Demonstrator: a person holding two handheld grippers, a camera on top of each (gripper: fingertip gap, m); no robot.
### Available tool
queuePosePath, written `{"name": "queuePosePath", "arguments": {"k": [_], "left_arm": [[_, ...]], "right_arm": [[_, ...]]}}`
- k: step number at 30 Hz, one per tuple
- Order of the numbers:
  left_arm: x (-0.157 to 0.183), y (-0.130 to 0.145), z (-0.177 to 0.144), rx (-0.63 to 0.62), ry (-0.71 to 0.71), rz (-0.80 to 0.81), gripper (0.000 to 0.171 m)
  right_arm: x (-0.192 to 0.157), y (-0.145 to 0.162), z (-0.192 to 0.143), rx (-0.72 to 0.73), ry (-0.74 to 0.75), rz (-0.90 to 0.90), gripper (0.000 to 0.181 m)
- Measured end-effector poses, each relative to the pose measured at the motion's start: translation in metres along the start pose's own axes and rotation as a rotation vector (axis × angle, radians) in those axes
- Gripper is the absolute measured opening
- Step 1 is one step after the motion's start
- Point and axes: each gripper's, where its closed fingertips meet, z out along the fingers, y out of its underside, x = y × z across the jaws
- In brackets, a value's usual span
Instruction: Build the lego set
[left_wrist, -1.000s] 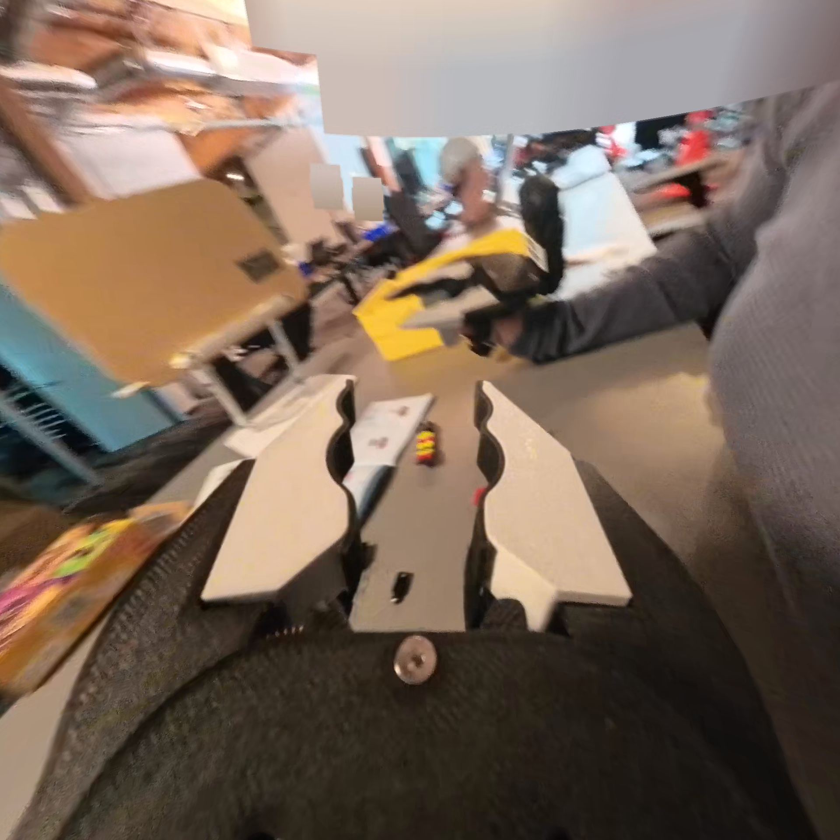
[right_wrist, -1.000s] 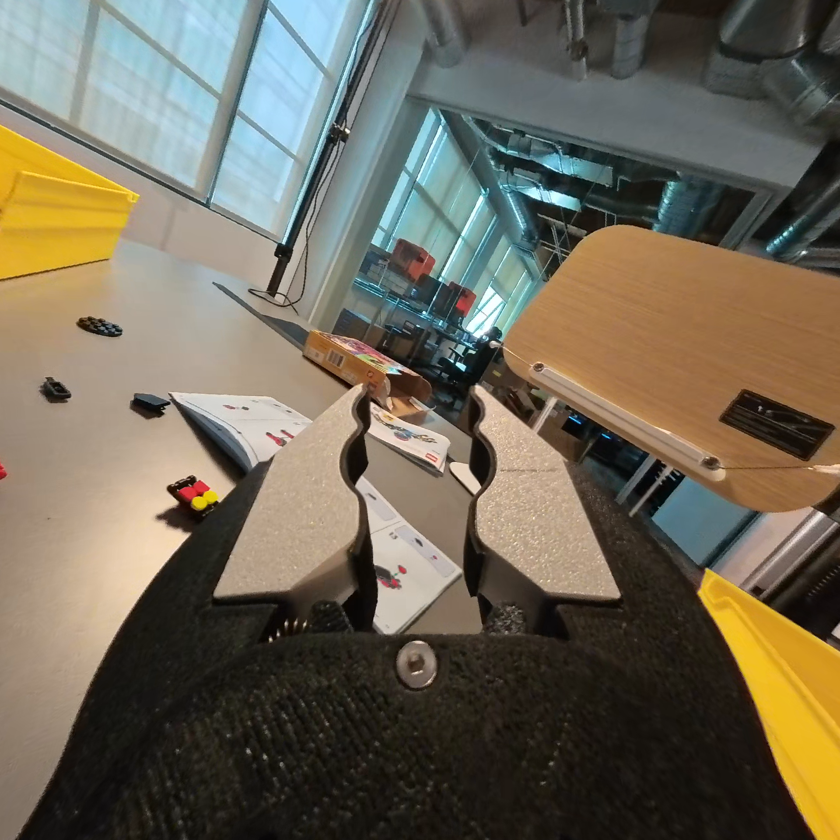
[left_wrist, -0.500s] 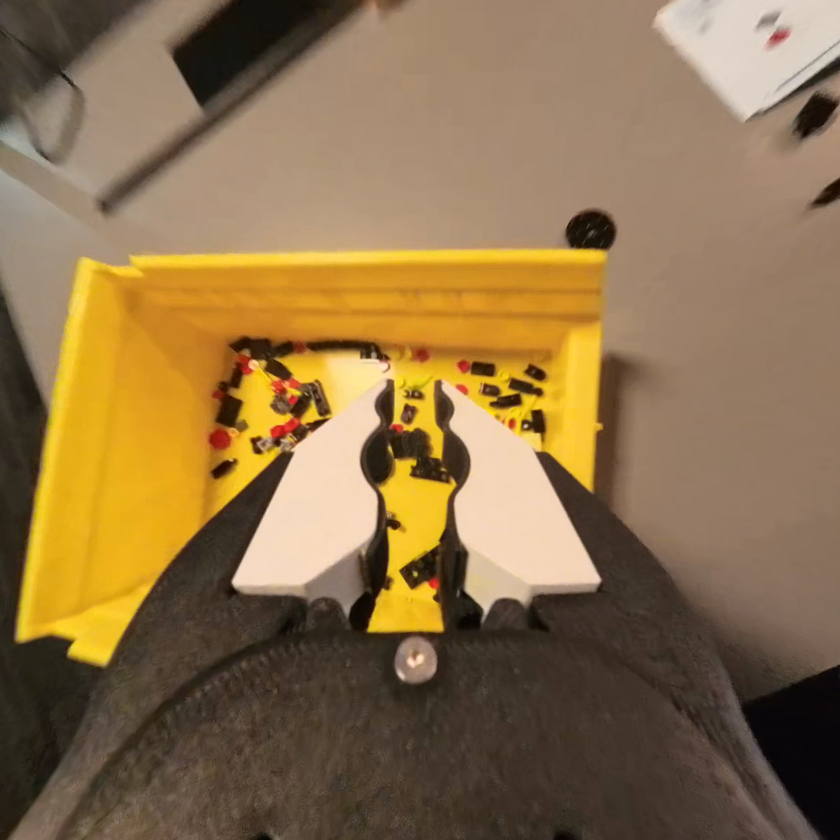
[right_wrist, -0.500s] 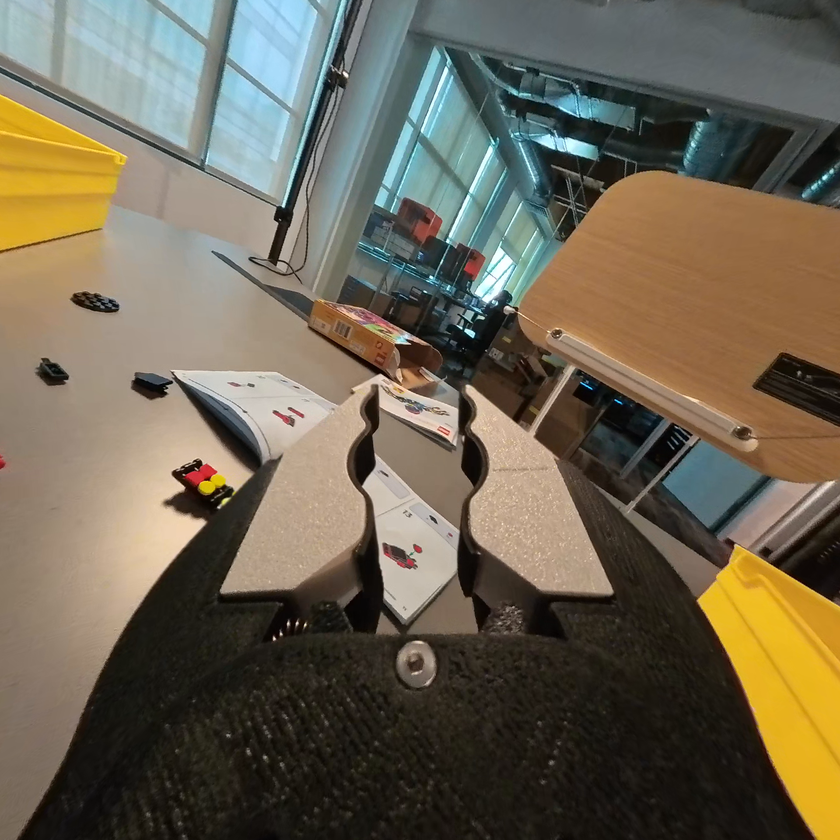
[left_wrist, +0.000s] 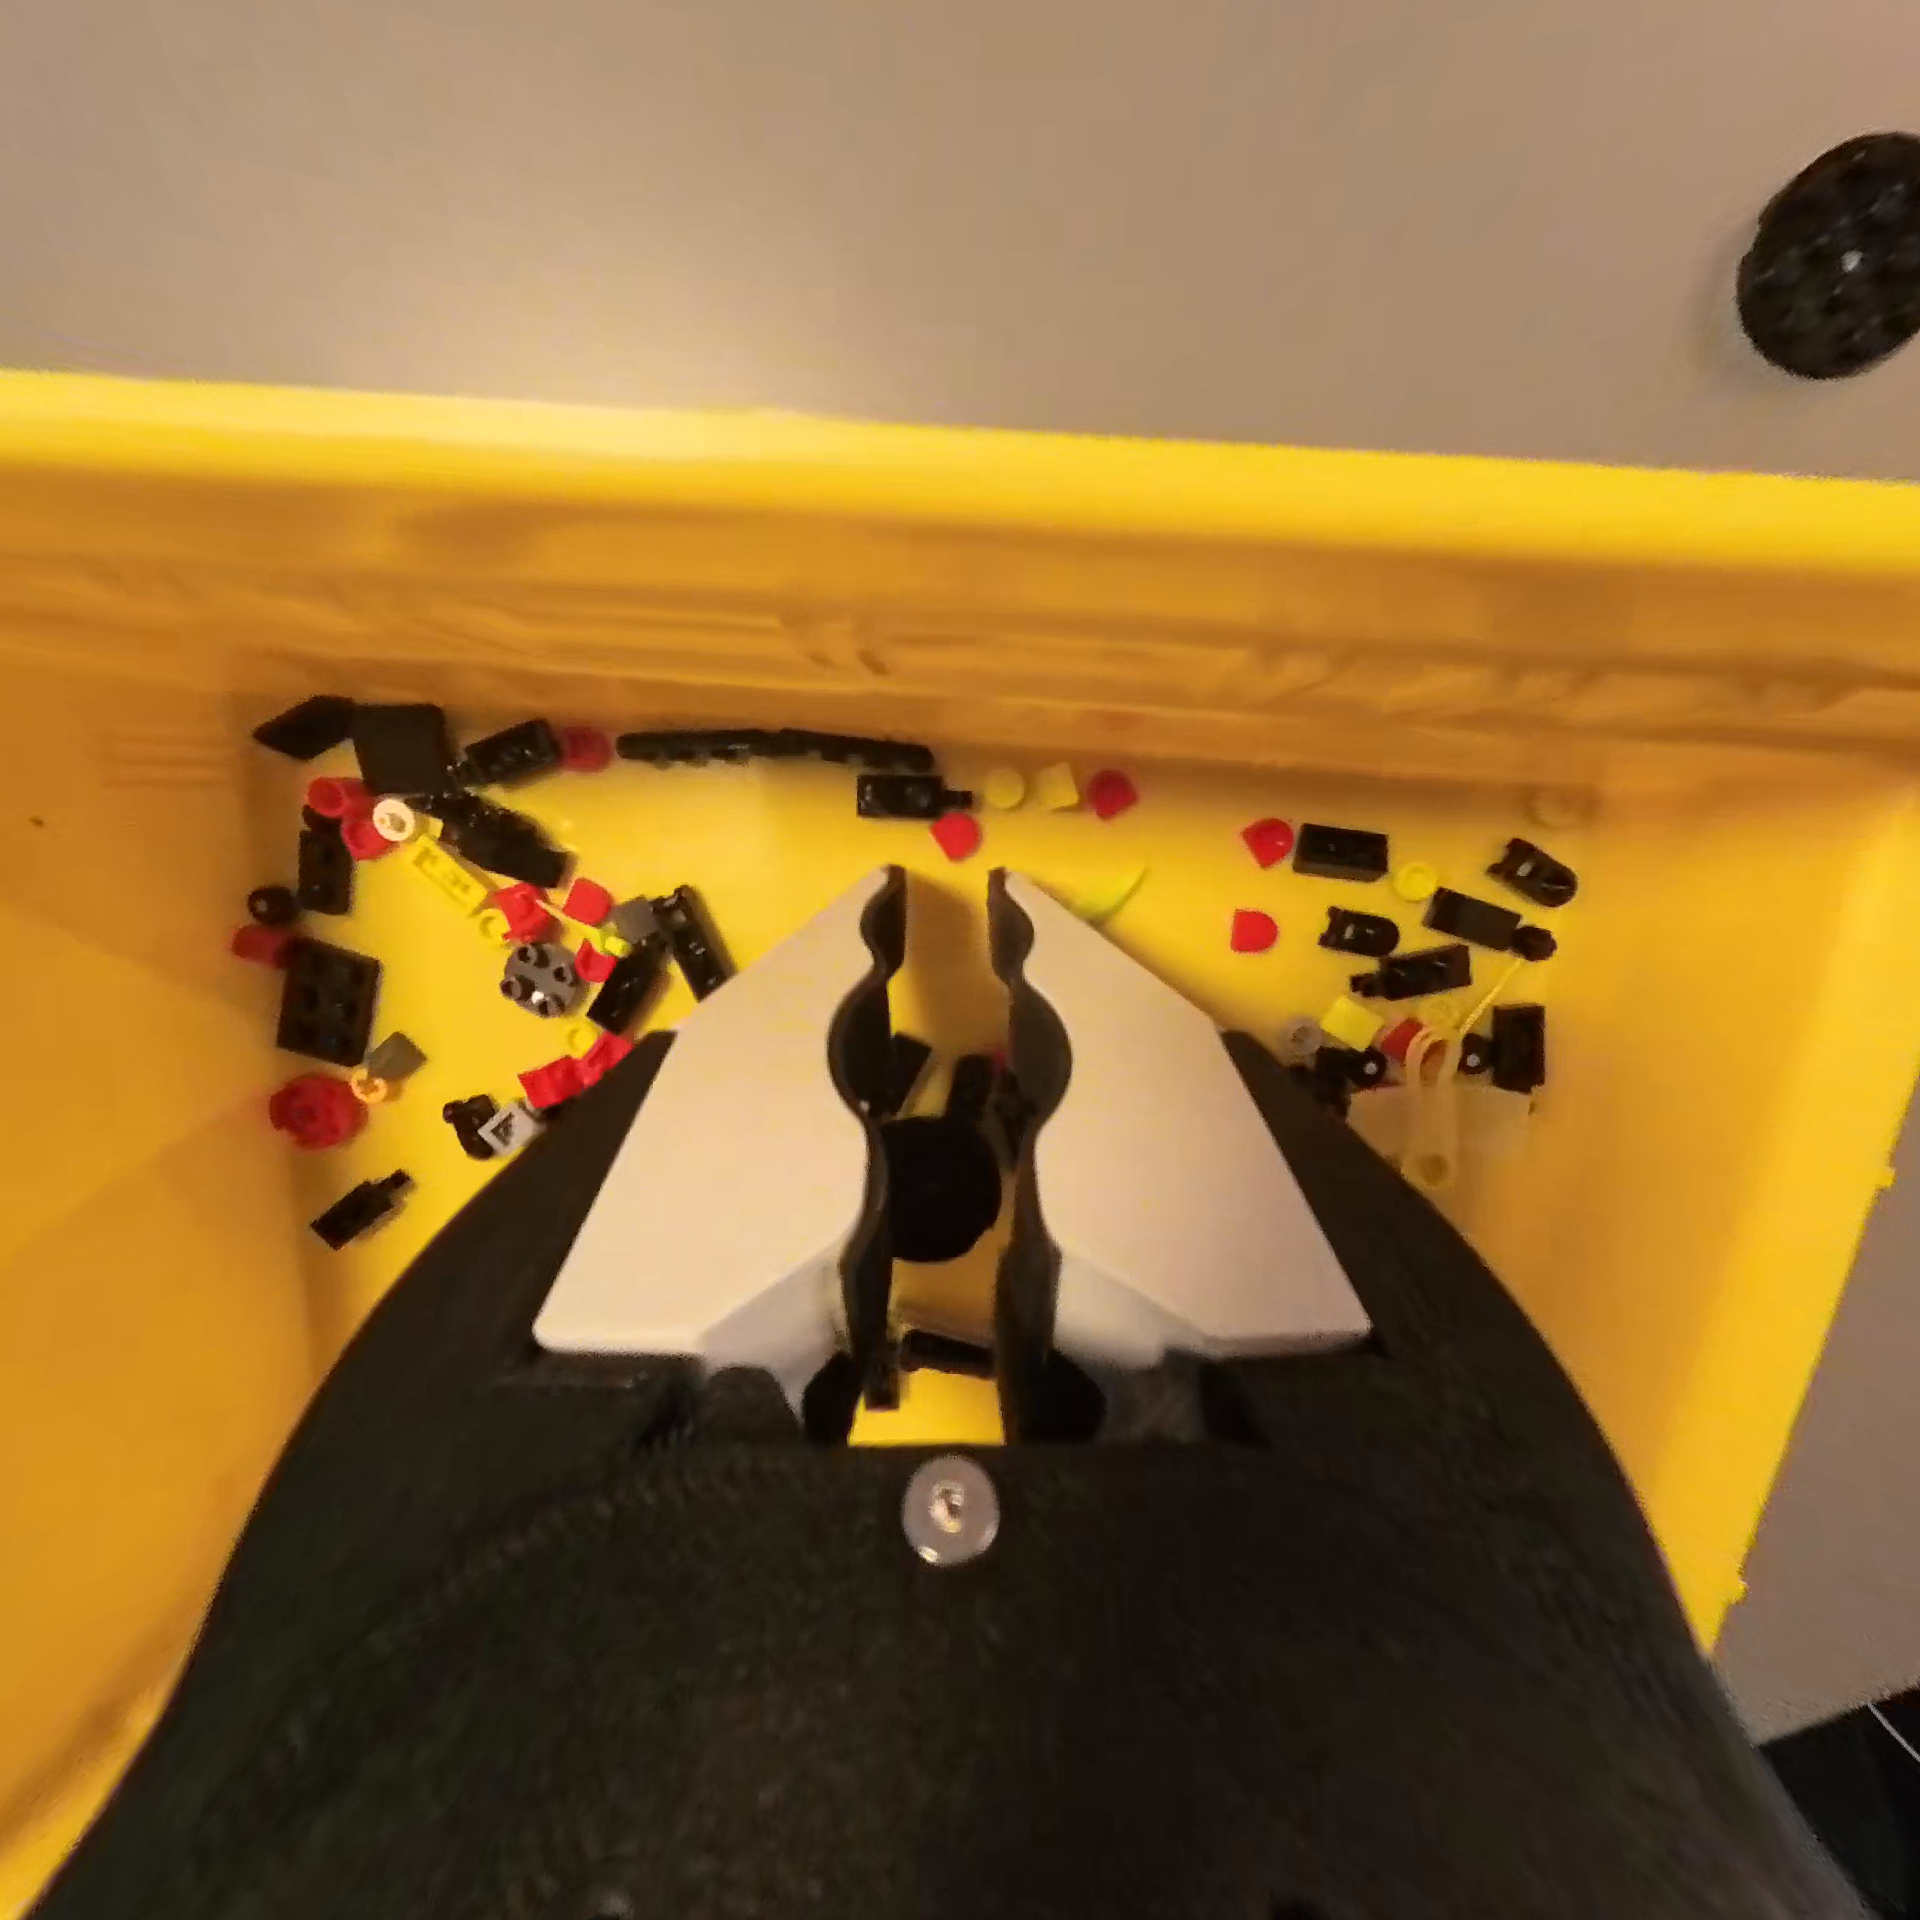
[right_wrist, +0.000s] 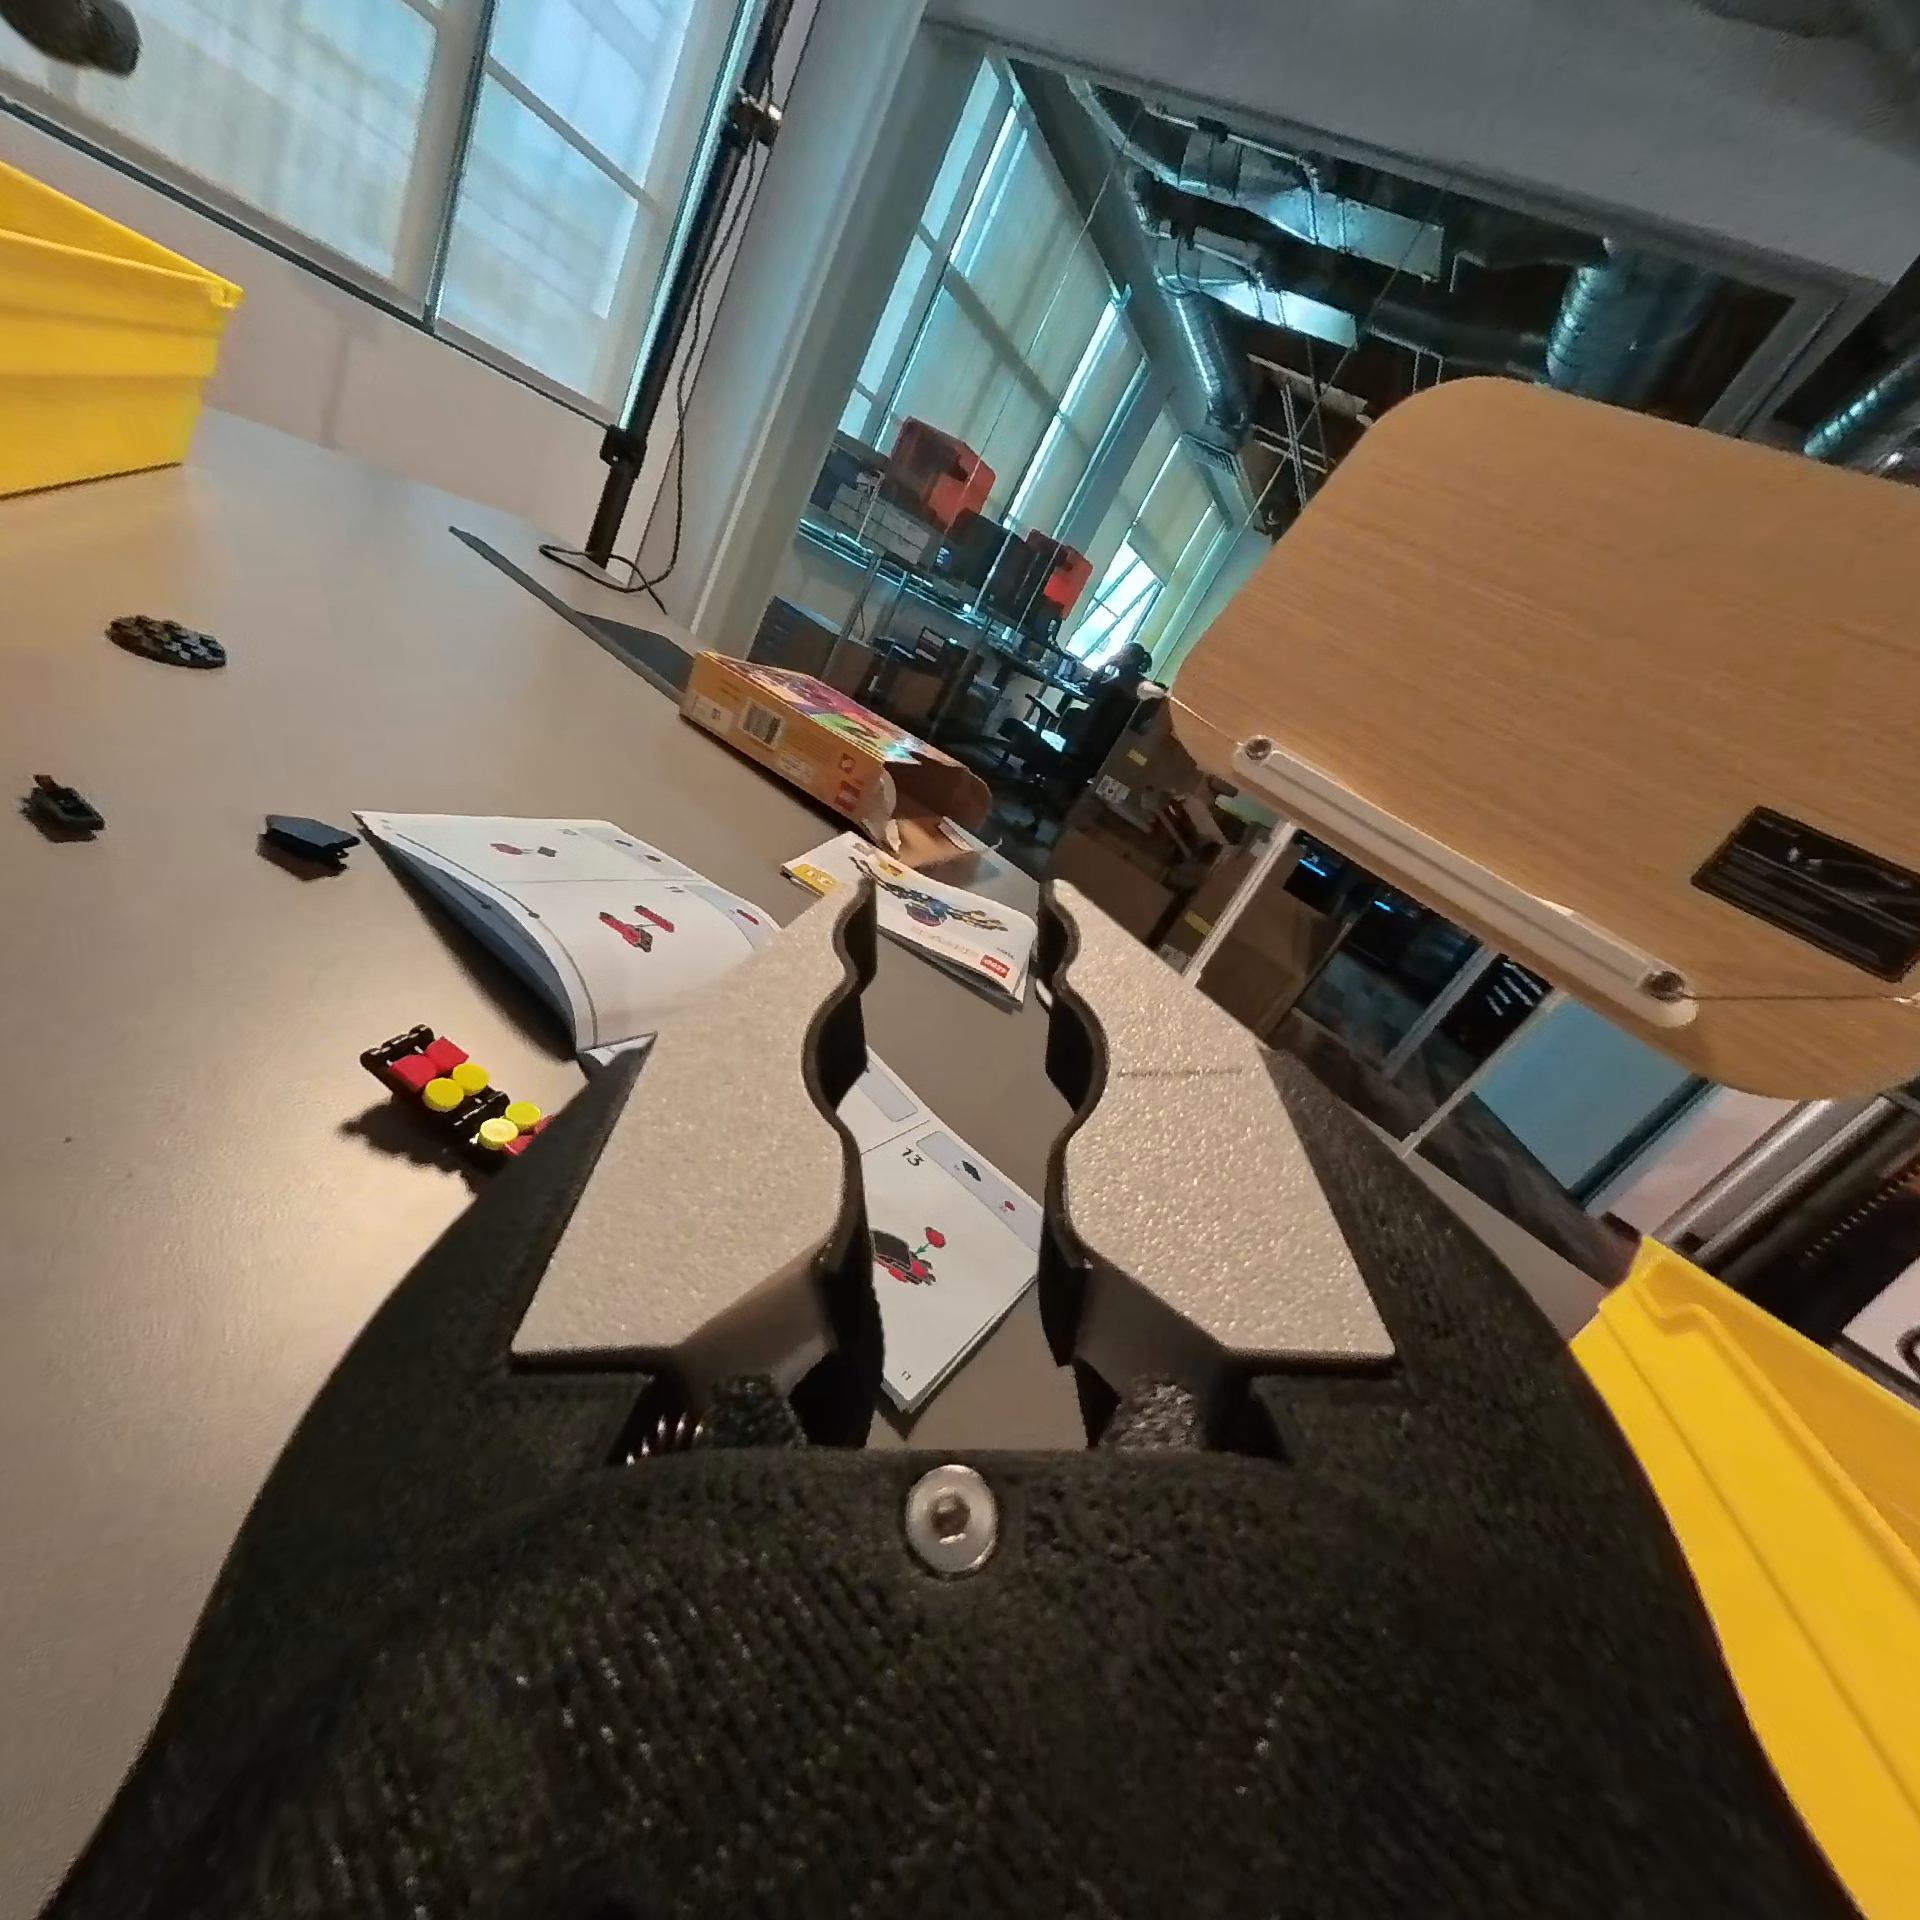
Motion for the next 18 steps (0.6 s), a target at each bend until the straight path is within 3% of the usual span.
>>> {"name": "queuePosePath", "arguments": {"k": [11,18], "left_arm": [[0.0042,-0.0053,0.0063,0.042,0.029,-0.017,0.015],[0.0051,-0.0052,0.0058,0.041,0.023,0.021,0.006]], "right_arm": [[-0.004,0.0001,0.0009,-0.002,-0.018,-0.01,0.026],[-0.0074,-0.0015,0.0007,0.006,-0.029,-0.018,0.025]]}}
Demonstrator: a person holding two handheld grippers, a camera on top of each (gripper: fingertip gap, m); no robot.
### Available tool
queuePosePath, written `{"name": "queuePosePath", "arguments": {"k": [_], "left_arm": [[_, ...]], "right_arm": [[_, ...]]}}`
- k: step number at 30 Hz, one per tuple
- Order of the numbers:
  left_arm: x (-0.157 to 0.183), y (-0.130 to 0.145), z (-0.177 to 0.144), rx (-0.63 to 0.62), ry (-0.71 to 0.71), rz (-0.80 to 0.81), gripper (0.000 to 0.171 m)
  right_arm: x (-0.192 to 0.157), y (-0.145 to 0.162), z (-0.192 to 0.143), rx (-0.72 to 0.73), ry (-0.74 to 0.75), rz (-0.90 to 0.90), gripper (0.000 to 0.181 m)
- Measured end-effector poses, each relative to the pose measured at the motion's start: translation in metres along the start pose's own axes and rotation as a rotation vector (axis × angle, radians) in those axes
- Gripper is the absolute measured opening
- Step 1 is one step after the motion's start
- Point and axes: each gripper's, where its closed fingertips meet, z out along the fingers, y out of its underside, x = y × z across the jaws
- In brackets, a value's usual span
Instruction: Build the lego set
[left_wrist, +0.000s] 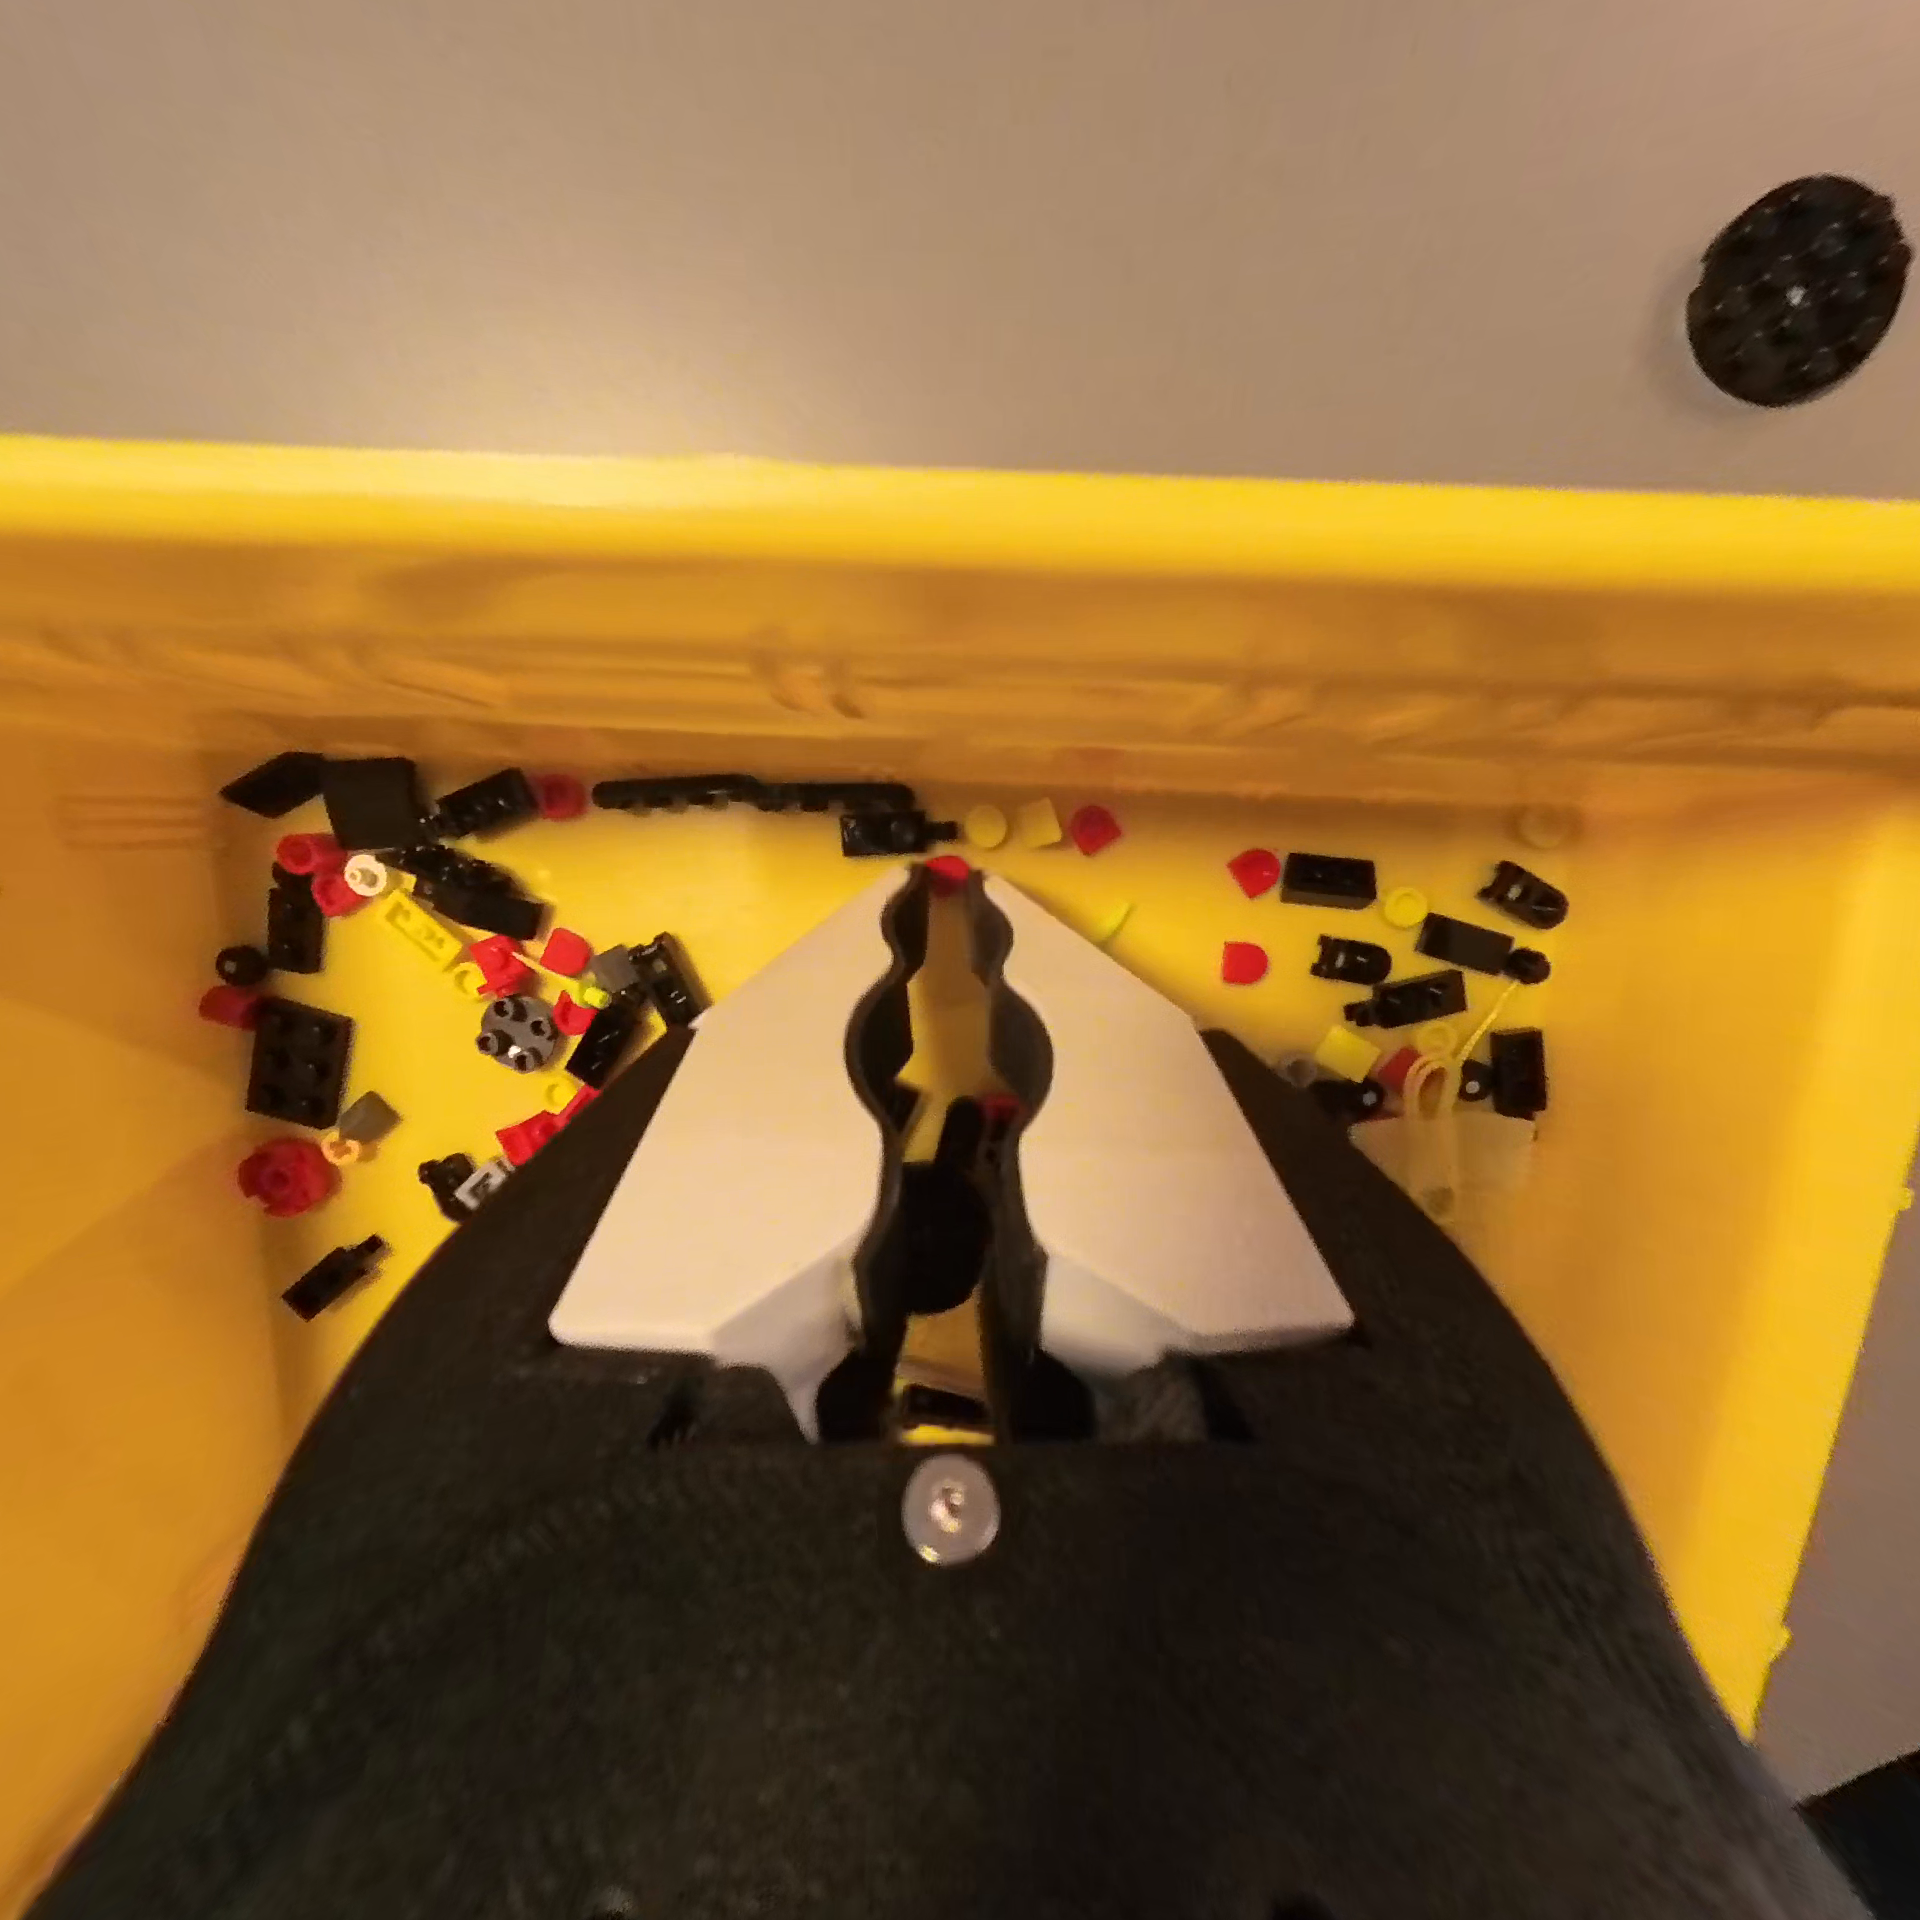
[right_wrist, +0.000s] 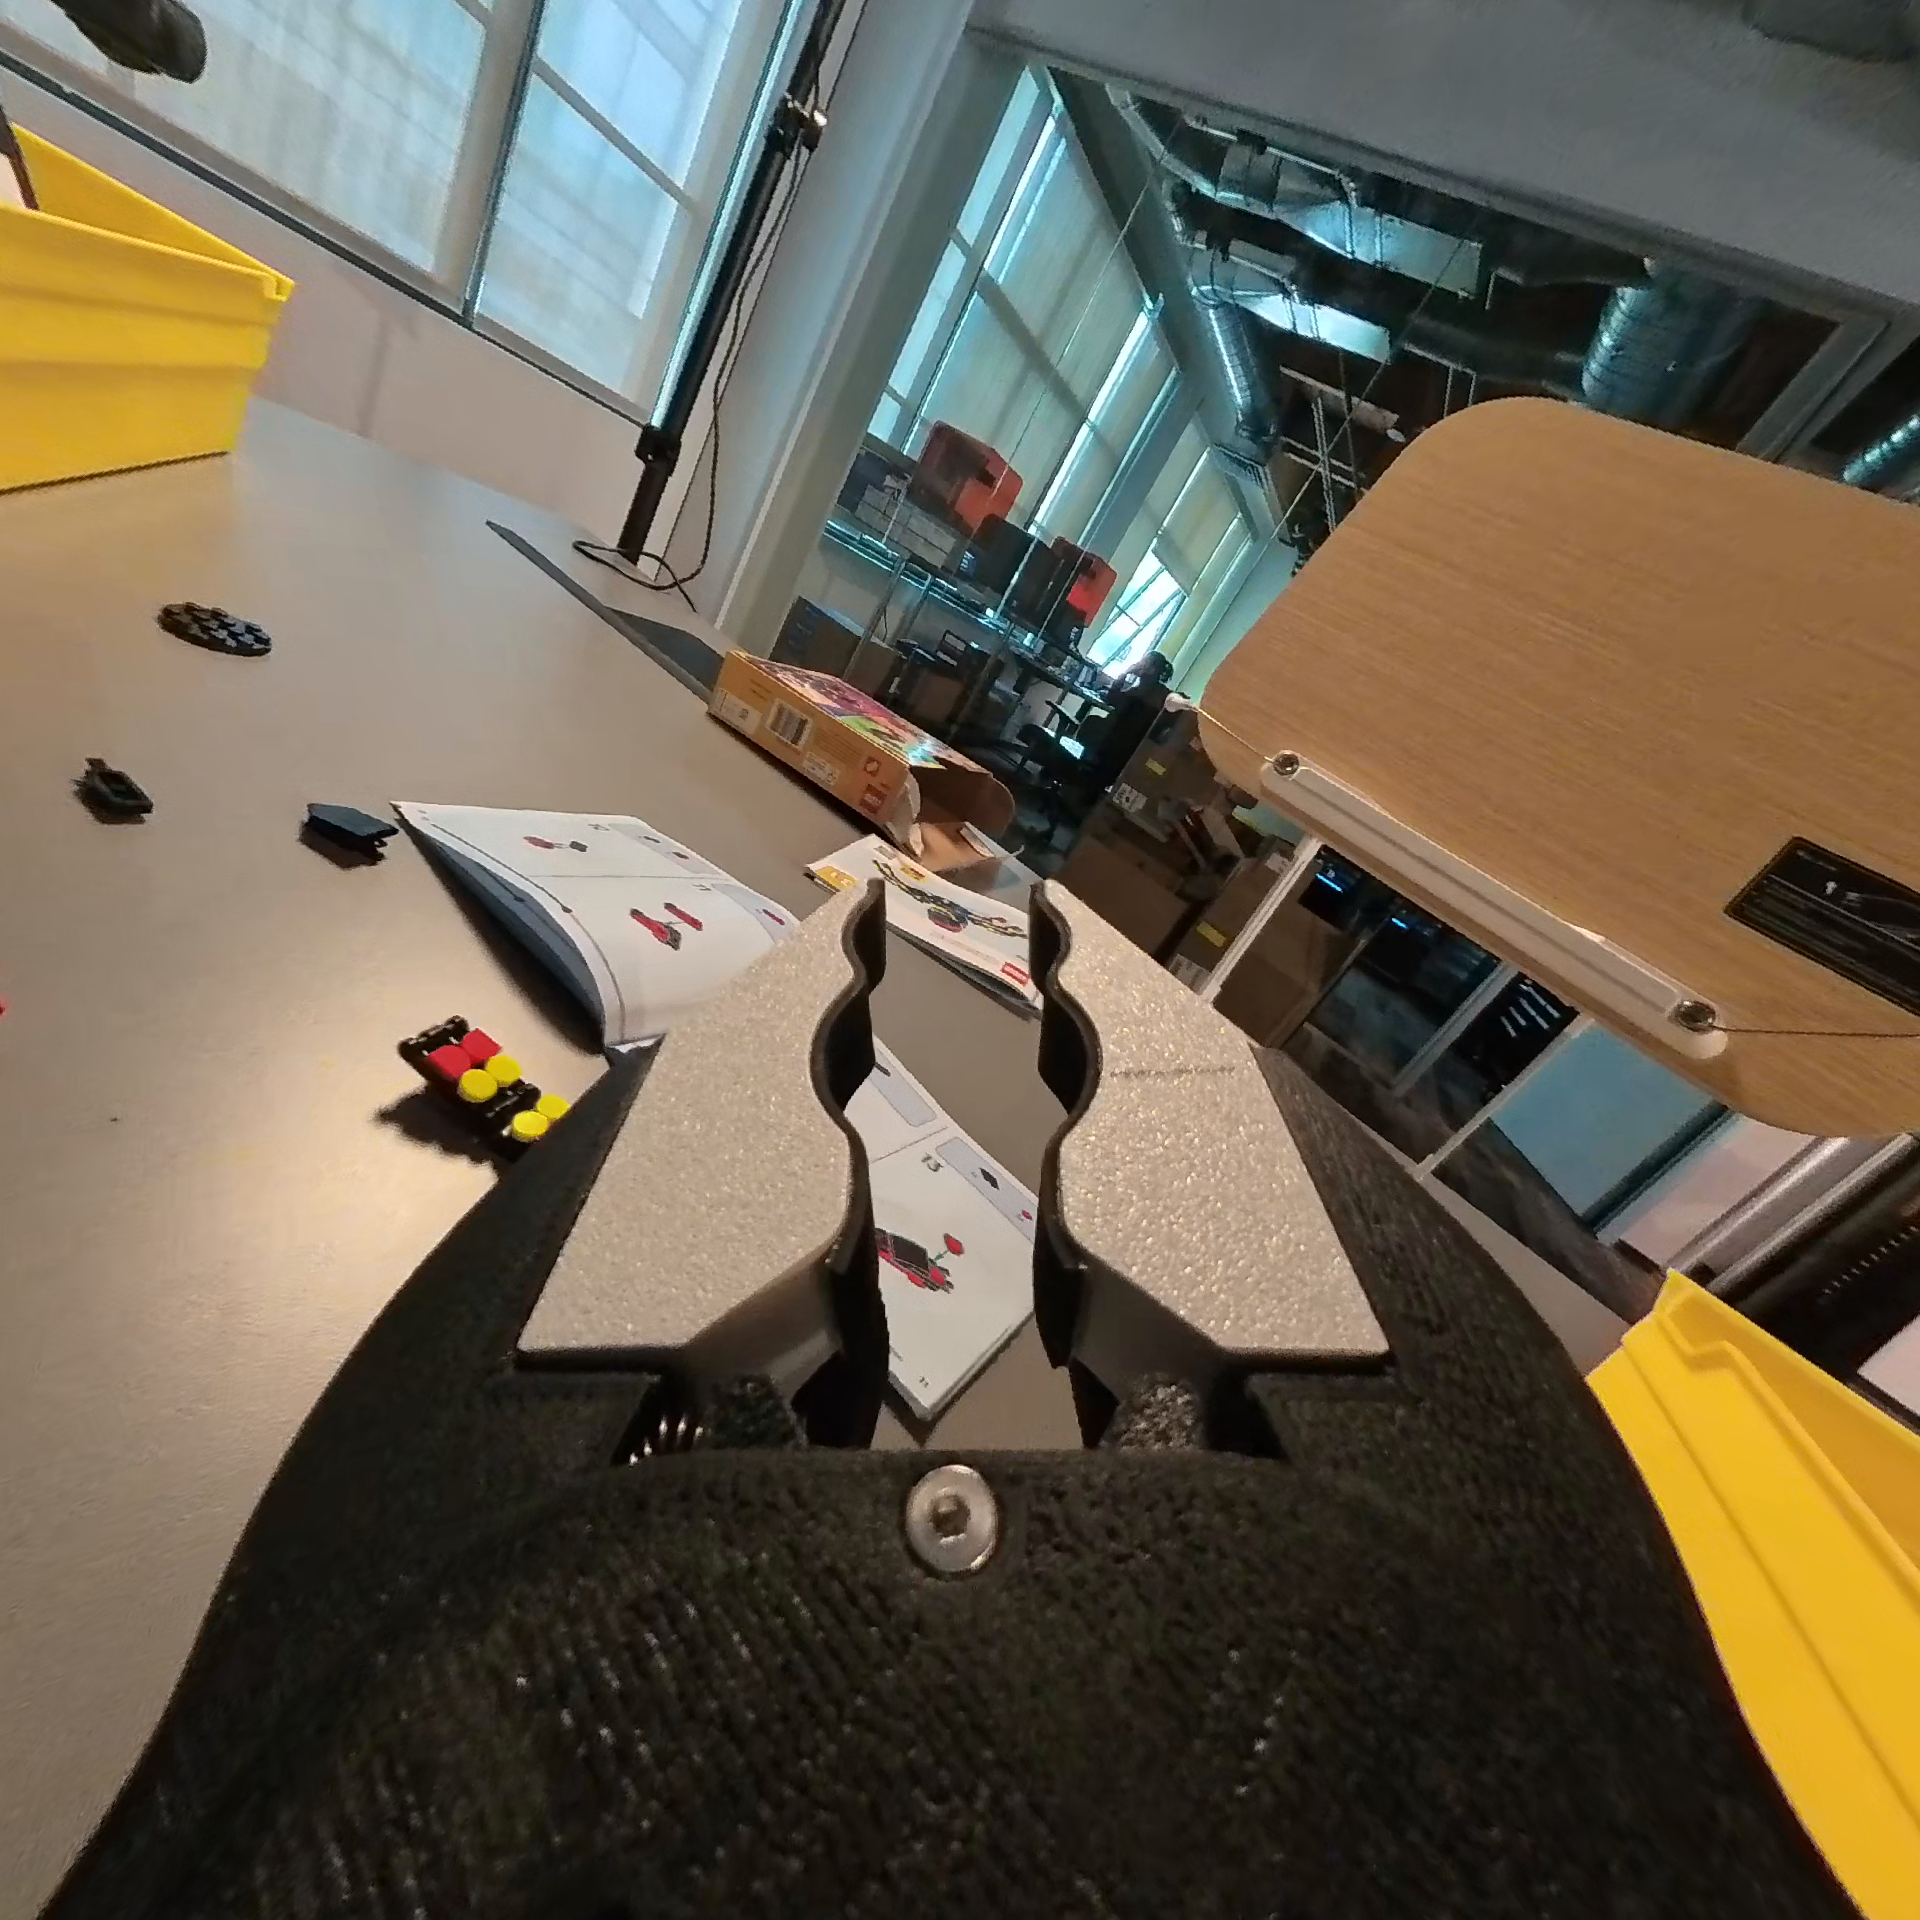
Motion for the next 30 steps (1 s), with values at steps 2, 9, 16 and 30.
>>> {"name": "queuePosePath", "arguments": {"k": [2,9,16,30], "left_arm": [[-0.003,-0.003,-0.008,0.021,-0.041,0.041,0.006],[0.056,-0.078,-0.114,0.446,-0.138,0.2,0.006],[0.247,-0.093,-0.095,0.472,0.245,0.477,0.006],[0.345,-0.088,0.026,0.254,0.383,0.607,0.006]], "right_arm": [[-0.002,-0.001,0.0,0.006,-0.005,-0.005,0.025],[-0.017,-0.005,0.002,0.023,-0.072,-0.031,0.024],[-0.05,-0.013,0.002,0.051,-0.225,-0.072,0.024],[-0.193,-0.006,-0.041,-0.197,-0.978,-0.069,0.042]]}}
